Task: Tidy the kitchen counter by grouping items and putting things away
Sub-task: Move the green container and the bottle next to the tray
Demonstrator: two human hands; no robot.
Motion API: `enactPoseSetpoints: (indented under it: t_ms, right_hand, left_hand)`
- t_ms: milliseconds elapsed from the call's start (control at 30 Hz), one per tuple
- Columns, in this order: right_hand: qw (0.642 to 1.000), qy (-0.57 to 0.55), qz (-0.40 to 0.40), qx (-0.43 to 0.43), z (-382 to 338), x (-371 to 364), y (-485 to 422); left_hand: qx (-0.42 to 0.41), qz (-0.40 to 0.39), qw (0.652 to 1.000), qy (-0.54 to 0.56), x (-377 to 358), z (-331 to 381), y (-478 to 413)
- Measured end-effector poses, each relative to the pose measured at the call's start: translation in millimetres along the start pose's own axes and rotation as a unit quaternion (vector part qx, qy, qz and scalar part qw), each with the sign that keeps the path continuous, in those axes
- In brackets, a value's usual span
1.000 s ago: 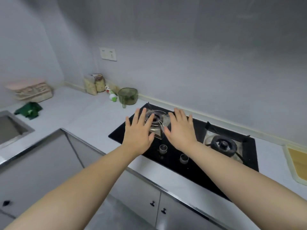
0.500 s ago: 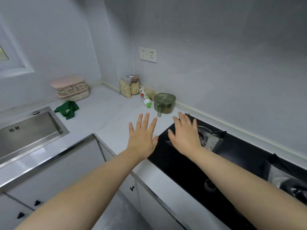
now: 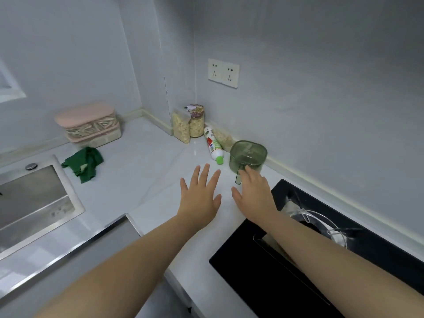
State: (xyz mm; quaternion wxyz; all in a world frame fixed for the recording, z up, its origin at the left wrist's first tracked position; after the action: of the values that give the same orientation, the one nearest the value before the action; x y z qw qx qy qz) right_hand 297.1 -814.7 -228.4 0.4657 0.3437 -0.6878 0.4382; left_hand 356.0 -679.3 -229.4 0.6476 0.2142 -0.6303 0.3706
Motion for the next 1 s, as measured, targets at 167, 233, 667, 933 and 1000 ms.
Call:
enactPoseSetpoints:
  t_ms: [167,233,667,933,1000]
  right_hand:
    - [0.996,-0.069,-0.016,-0.055,-1.4,-24.0,-43.4]
    - [0.992,-0.089,-0.027,-0.086,0.1,-37.7,-60.4]
    - [0.842,-0.241,-0.016,-0.482,40.3,-96.2,-128.6]
    - [0.694,-0.353,-0.036,-0.627,55.7,-129.1,-136.1]
    - [0.673,-0.38,-0.043,-0.633,57.9,-137.8,-141.1]
  left_hand:
    - [-0.024,-0.03,0.999,0.021,-25.6,-27.9,-58.2]
    - [-0.056,-0.037,0.997,0.032,-36.9,-38.8,-83.2]
    - [-0.229,-0.123,0.965,0.04,-99.0,-76.1,-203.9]
    - [-0.28,-0.102,0.954,-0.01,-128.2,-81.7,-252.9]
    - [-0.293,-0.098,0.951,-0.031,-134.5,-79.8,-262.4]
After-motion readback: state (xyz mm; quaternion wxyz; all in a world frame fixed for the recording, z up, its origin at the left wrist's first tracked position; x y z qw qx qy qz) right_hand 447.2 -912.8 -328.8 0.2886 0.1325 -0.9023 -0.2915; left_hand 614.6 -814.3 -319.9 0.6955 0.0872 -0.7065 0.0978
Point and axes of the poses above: each hand's wrist, its own y-axis away from the middle knuckle, its own x-axis out of the back of the hand, z = x × y, the point moved 4 cm from there along -y, towards the middle knuckle, and after that the axes turned 8 degrees about z, right-handed, at the moved point
